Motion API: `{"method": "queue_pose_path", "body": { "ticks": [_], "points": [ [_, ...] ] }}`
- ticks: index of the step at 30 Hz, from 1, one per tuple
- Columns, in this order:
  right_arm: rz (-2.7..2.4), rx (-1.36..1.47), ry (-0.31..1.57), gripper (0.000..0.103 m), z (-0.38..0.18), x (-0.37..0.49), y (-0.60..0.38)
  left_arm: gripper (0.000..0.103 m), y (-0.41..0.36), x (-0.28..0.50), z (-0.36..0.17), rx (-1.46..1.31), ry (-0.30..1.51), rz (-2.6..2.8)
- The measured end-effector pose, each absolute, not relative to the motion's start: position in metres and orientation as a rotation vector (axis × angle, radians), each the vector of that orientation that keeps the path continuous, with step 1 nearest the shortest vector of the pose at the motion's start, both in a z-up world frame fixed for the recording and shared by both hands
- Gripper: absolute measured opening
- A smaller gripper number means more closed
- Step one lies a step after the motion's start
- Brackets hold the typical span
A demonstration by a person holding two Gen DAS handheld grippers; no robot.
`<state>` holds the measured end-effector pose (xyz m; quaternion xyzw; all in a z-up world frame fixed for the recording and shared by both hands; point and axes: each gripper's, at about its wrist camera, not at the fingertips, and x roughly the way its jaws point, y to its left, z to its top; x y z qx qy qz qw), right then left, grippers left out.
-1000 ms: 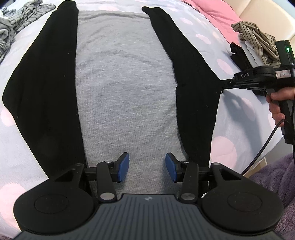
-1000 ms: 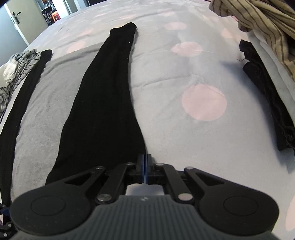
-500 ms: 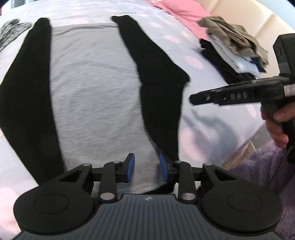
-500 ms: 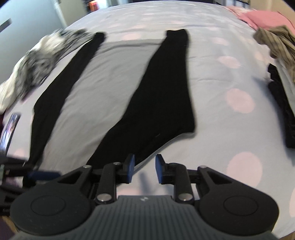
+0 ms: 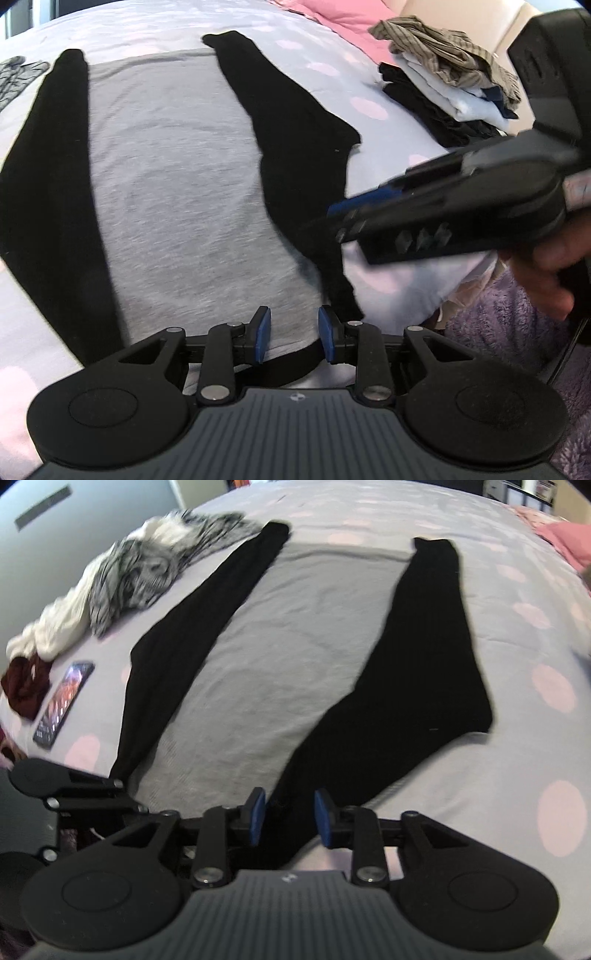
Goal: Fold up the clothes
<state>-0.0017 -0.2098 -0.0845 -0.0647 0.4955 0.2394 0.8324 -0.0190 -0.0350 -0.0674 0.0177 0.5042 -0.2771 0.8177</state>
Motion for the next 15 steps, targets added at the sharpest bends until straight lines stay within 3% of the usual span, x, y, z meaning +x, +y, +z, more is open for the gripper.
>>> {"method": "queue_pose_path", "body": {
  "ticks": [3,4,7,15],
  "points": [
    [0.476,-0.246,1.062,0.034,-0.096,-0.005,-0.195,0.025,-0.027,-0.018,-0.067,0.027,1.085,-0.559],
    [0.462,-0.282,1.070,0.016,-0.099,-0.006,-0.193,0.025,-0.025,-0.017,-0.067,0.027,1.091,-0.549],
    [0.450,-0.358,1.073,0.004,-0.100,-0.014,-0.194,0.025,-0.020,-0.015,-0.072,0.031,1.121,-0.523],
    [0.405,-0.472,1.135,0.001,-0.093,-0.035,-0.209,0.025,-0.017,-0.013,-0.076,0.048,1.161,-0.497]
  ]
}}
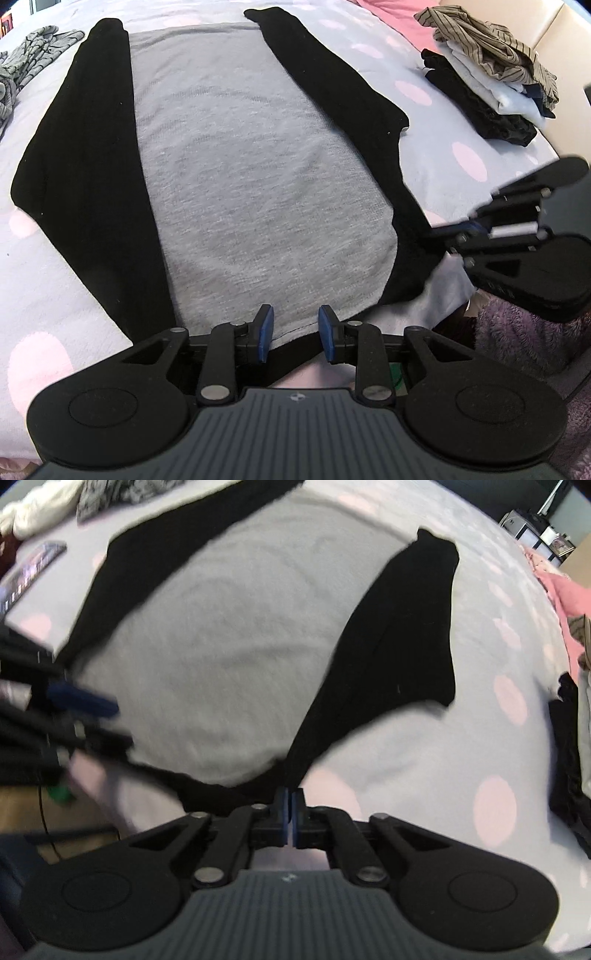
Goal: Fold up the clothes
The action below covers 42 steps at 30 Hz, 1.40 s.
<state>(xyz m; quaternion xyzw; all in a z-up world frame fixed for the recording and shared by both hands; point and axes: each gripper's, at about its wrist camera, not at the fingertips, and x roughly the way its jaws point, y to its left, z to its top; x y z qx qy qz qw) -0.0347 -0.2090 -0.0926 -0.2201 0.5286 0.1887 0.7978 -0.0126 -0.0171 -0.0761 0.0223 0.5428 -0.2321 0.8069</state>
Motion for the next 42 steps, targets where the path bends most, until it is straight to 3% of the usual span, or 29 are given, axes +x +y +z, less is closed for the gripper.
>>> {"method": "queue_pose_path", "body": {
  "ticks": [5,8,9,10,11,12,20,29,35,36,38,39,41,42],
  "points": [
    [0.432,-0.462,1.134,0.002,-0.094,-0.035,-0.209,0.025,-0.016,-0.014,-0.074,0.042,1.148,-0.502],
    [0.461,-0.349,1.142,0.007,-0.084,-0.032,-0.221,0.025,-0.013,-0.013,-0.069,-0.007,1.104,-0.527],
    [0.474,-0.303,1.143,0.010,-0.079,-0.030,-0.225,0.025,-0.013,-0.012,-0.067,-0.023,1.087,-0.538],
    [0.483,-0.265,1.139,0.025,-0.076,-0.029,-0.229,0.025,-0.013,-0.011,-0.065,-0.033,1.074,-0.553],
    [0.484,-0.243,1.129,0.032,-0.072,-0.030,-0.233,0.025,-0.014,-0.009,-0.065,-0.040,1.060,-0.567],
    [0.482,-0.226,1.117,0.035,-0.069,-0.030,-0.236,0.025,-0.016,-0.008,-0.064,-0.049,1.050,-0.582],
    [0.347,-0.209,1.105,0.032,-0.064,-0.010,-0.269,0.023,-0.042,0.002,-0.067,-0.170,1.069,-0.760],
    [0.452,-0.328,0.993,0.033,-0.064,0.054,-0.315,0.023,-0.083,0.001,-0.075,-0.023,1.105,-0.774],
    [0.525,-0.193,1.036,0.033,-0.091,0.105,-0.335,0.023,-0.088,0.007,-0.076,-0.026,1.127,-0.765],
    [0.540,-0.159,1.040,0.031,-0.094,0.109,-0.337,0.023,-0.087,0.008,-0.077,-0.034,1.131,-0.768],
    [0.572,-0.109,1.062,0.009,-0.097,0.115,-0.339,0.022,-0.086,0.010,-0.078,-0.049,1.140,-0.775],
    [0.580,-0.114,1.073,0.009,-0.097,0.116,-0.338,0.020,-0.086,0.012,-0.079,-0.059,1.145,-0.776],
    [0.580,-0.142,1.099,0.007,-0.094,0.117,-0.335,0.006,-0.082,0.014,-0.081,-0.092,1.159,-0.782],
    [0.565,-0.173,1.116,0.007,-0.089,0.118,-0.334,0.005,-0.079,0.015,-0.081,-0.124,1.162,-0.788]
  ]
}}
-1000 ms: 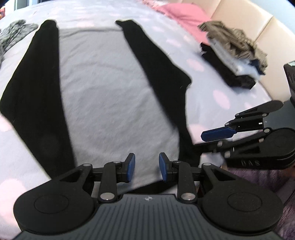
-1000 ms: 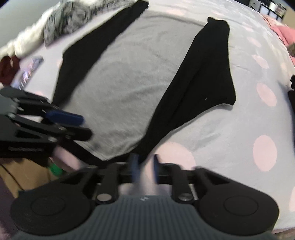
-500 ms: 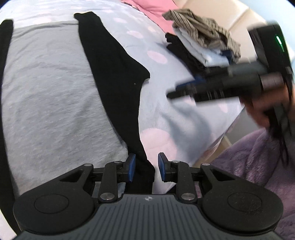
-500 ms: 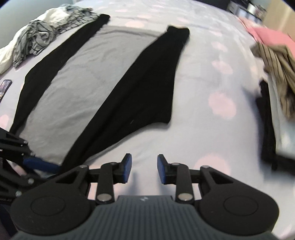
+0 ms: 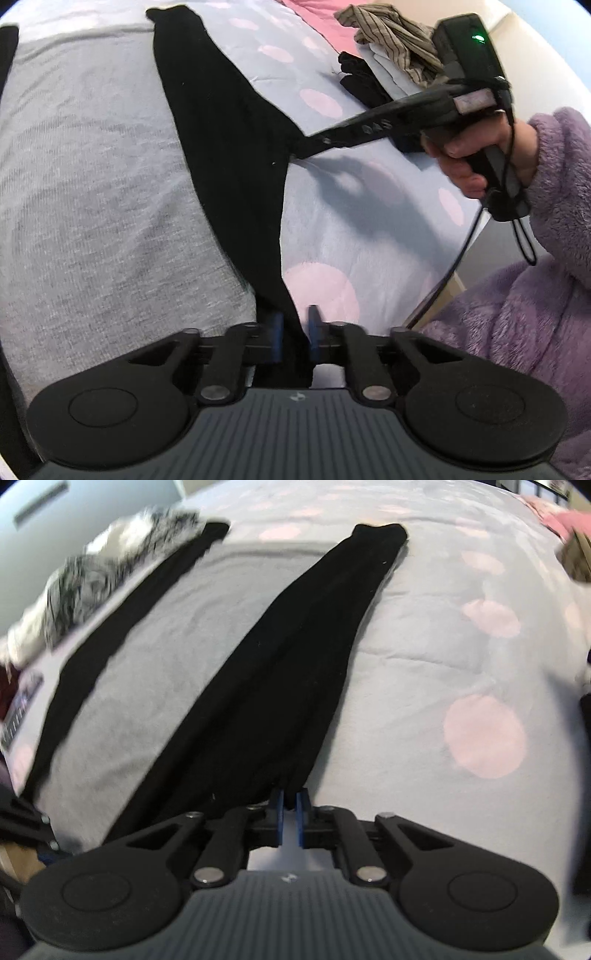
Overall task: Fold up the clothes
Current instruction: 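Lift the black trouser leg end with the left tool and lay it flat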
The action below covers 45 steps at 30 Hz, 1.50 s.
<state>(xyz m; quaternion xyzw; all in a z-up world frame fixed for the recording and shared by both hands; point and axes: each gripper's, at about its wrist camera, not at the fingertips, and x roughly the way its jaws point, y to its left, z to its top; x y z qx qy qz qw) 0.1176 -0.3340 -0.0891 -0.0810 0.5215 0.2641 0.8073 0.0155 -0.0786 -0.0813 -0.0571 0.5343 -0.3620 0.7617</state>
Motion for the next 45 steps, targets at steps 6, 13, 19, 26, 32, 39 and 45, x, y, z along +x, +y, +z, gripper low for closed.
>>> {"method": "queue_pose_path", "body": {
  "ticks": [6,13,19,26,32,39,45],
  "points": [
    [0.515,-0.329,1.154,0.007,-0.088,0.115,-0.327,0.000,-0.060,0.023,-0.099,-0.237,1.263,-0.722],
    [0.505,-0.385,1.165,0.007,-0.091,0.114,-0.318,0.000,-0.041,0.020,-0.101,-0.310,1.313,-0.658],
    [0.442,-0.441,1.149,0.027,-0.080,0.102,-0.318,0.003,-0.032,0.013,-0.099,-0.355,1.365,-0.674],
    [0.536,-0.316,1.120,0.027,-0.058,0.047,-0.288,0.027,-0.038,-0.012,-0.096,-0.205,1.435,-0.681],
    [0.594,-0.270,1.153,0.027,-0.072,-0.007,-0.254,0.030,0.000,-0.038,-0.066,-0.162,1.332,-0.515],
    [0.619,-0.196,1.139,0.040,-0.074,-0.039,-0.234,0.037,0.041,-0.048,-0.049,-0.262,1.201,-0.299],
    [0.643,-0.223,1.129,0.026,-0.080,-0.044,-0.216,0.037,0.028,-0.045,-0.037,-0.178,1.088,-0.306]
  ]
}}
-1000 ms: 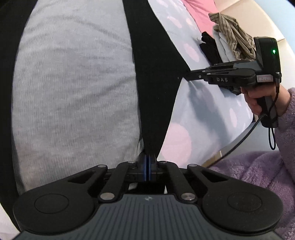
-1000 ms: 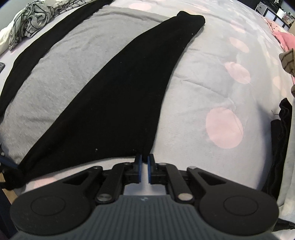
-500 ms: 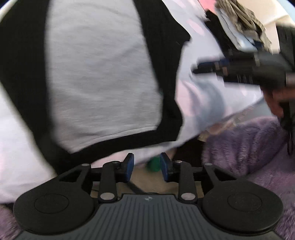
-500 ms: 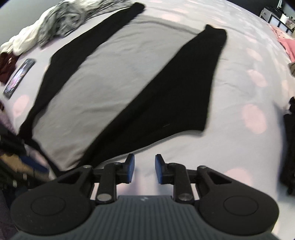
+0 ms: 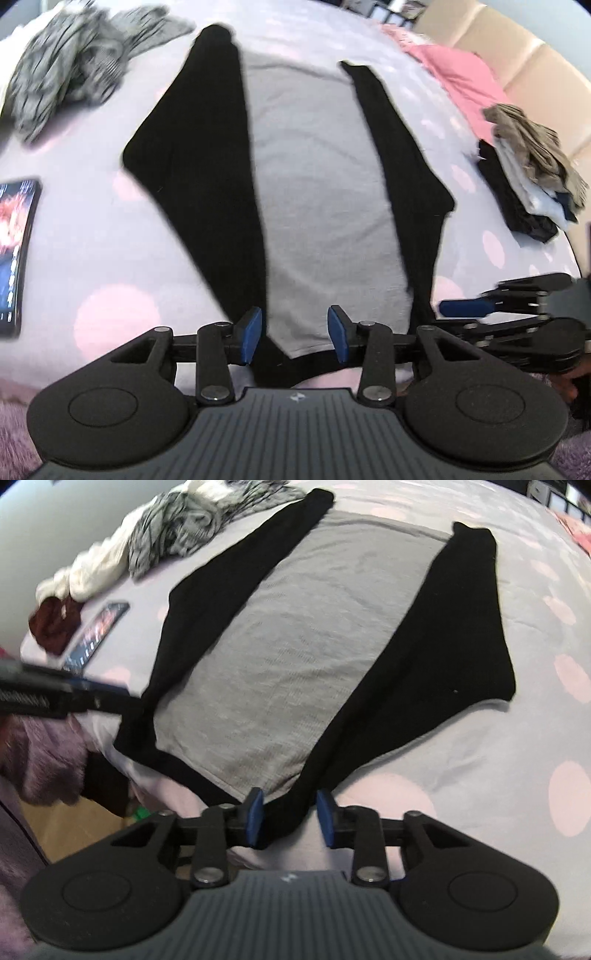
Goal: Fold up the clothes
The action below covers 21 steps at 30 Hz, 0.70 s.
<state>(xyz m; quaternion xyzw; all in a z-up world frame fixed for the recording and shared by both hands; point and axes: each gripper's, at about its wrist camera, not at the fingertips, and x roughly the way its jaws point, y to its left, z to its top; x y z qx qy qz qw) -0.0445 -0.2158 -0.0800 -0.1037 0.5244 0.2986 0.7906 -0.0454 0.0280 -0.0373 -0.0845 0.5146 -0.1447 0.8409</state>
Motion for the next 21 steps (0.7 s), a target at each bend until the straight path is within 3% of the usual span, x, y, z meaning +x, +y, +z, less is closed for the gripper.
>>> {"method": "queue_pose_path", "body": {
  "ticks": [5,9,21],
  "points": [
    [0.653,-0.265,1.215,0.028,-0.095,-0.045,-0.210,0.039,0.017,-0.036,-0.057,-0.108,1.199,-0.270],
    [0.632,-0.216,1.203,0.041,-0.077,-0.035,-0.223,0.039,0.027,-0.028,-0.035,-0.188,1.147,-0.305],
    [0.591,-0.261,1.069,0.041,-0.021,0.104,-0.270,0.040,0.067,0.107,0.011,-0.150,1.016,-0.341]
  ]
}}
